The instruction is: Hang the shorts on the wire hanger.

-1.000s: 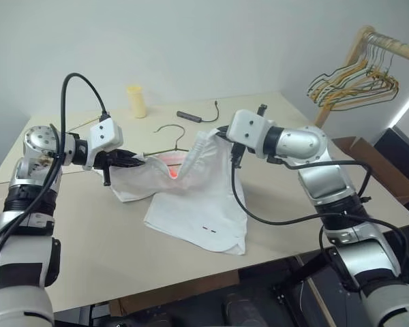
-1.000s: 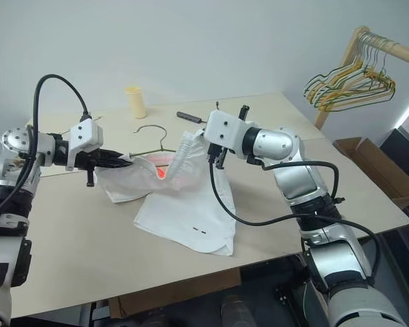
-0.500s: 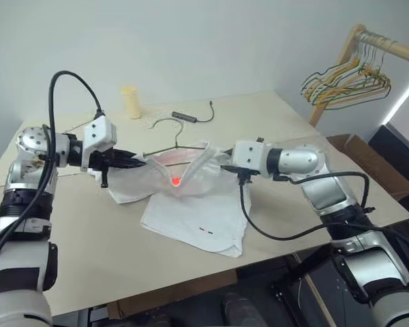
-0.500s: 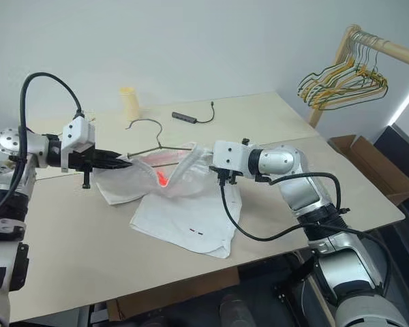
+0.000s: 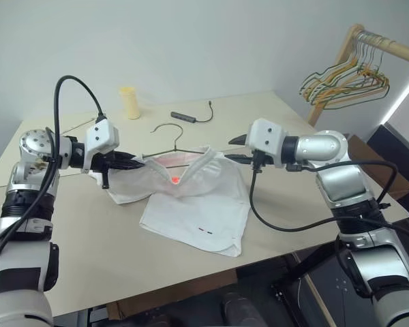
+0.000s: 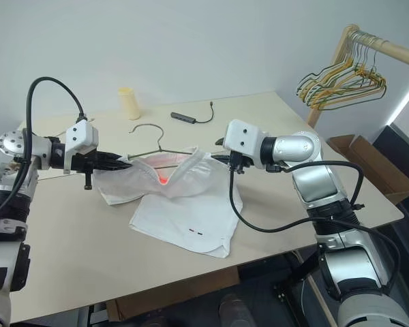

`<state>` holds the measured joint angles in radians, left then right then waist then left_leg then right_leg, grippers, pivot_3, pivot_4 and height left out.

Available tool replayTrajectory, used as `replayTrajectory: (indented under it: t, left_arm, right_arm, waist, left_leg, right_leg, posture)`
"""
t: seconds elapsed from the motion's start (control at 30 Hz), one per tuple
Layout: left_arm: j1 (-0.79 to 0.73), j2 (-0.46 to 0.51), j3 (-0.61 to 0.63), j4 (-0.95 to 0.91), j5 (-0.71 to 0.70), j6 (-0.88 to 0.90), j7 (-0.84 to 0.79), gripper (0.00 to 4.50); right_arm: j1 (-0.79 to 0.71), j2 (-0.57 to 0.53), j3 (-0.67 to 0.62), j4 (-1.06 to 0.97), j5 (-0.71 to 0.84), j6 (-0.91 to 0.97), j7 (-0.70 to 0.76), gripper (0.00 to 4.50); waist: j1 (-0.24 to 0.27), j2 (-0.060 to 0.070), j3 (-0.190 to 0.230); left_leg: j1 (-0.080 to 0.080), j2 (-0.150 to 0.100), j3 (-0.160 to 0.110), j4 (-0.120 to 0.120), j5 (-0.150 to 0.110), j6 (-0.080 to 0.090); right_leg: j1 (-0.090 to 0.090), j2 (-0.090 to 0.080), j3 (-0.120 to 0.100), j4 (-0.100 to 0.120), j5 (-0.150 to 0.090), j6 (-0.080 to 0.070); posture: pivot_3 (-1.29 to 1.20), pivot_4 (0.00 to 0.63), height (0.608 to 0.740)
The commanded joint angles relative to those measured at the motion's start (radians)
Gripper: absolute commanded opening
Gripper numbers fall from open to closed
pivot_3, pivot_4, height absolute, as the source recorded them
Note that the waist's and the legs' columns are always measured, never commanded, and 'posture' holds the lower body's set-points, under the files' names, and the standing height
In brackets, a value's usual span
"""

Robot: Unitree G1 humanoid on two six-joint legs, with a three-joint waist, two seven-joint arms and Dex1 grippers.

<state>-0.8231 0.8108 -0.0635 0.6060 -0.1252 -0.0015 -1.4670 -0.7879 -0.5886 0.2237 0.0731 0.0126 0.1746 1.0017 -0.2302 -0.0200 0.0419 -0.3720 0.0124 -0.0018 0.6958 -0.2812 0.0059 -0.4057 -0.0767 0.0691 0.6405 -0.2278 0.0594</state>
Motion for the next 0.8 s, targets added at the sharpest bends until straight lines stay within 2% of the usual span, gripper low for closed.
replayTrajectory:
  t: [0.03,0.17,0.3,0.6,0.7,0.8]
  left_arm:
    - [-0.028,0.001,0.022,-0.027,-0.036,-0.014,-0.026,0.0]
    - [-0.027,0.0,0.022,-0.031,-0.04,-0.019,-0.039,0.0]
    - [-0.029,-0.002,0.019,-0.039,-0.042,-0.02,-0.042,0.0]
    - [-0.013,-0.008,0.029,-0.095,-0.084,-0.003,-0.086,0.0]
    - [-0.011,-0.007,0.029,-0.102,-0.088,0.003,-0.087,0.0]
    - [-0.01,-0.007,0.028,-0.103,-0.094,0.006,-0.089,0.0]
  right_arm:
    - [-0.025,0.003,-0.022,0.003,0.031,-0.001,0.021,1.94]
    - [-0.045,0.001,-0.023,0.016,0.069,0.01,0.079,2.78]
    - [-0.067,-0.005,-0.011,0.043,0.074,0.026,0.122,4.12]
    - [-0.152,0.051,0.005,0.184,0.136,0.213,0.248,4.12]
    - [-0.158,0.061,0.012,0.201,0.133,0.203,0.265,3.49]
    - [-0.161,0.076,0.011,0.201,0.142,0.215,0.271,2.54]
  waist:
    - [-0.001,0.0,0.0]
    - [-0.001,0.0,0.0]
    - [-0.001,0.0,0.0]
    - [-0.002,0.0,0.0]
    - [-0.001,0.0,0.0]
    - [-0.001,0.0,0.0]
  left_leg:
    - [0.0,0.0,0.0,0.0,0.0,0.0]
    - [0.0,0.0,0.0,0.0,0.0,0.0]
    - [0.0,0.0,0.0,0.0,0.0,0.0]
    - [0.0,0.0,0.0,0.0,0.0,0.0]
    - [0.0,0.0,0.0,0.0,0.0,0.0]
    - [0.0,0.0,0.0,0.0,0.0,0.0]
  right_leg:
    - [0.0,0.0,0.0,0.0,0.0,0.0]
    - [0.0,0.0,0.0,0.0,0.0,0.0]
    - [0.0,0.0,0.0,0.0,0.0,0.0]
    - [0.0,0.0,0.0,0.0,0.0,0.0]
    - [0.0,0.0,0.0,0.0,0.0,0.0]
    - [0.0,0.0,0.0,0.0,0.0,0.0]
  posture:
    - [-0.16,0.0,0.74]
    - [-0.16,0.0,0.74]
    - [-0.16,0.0,0.74]
    - [-0.15,0.0,0.74]
    - [-0.15,0.0,0.74]
    - [-0.15,0.0,0.74]
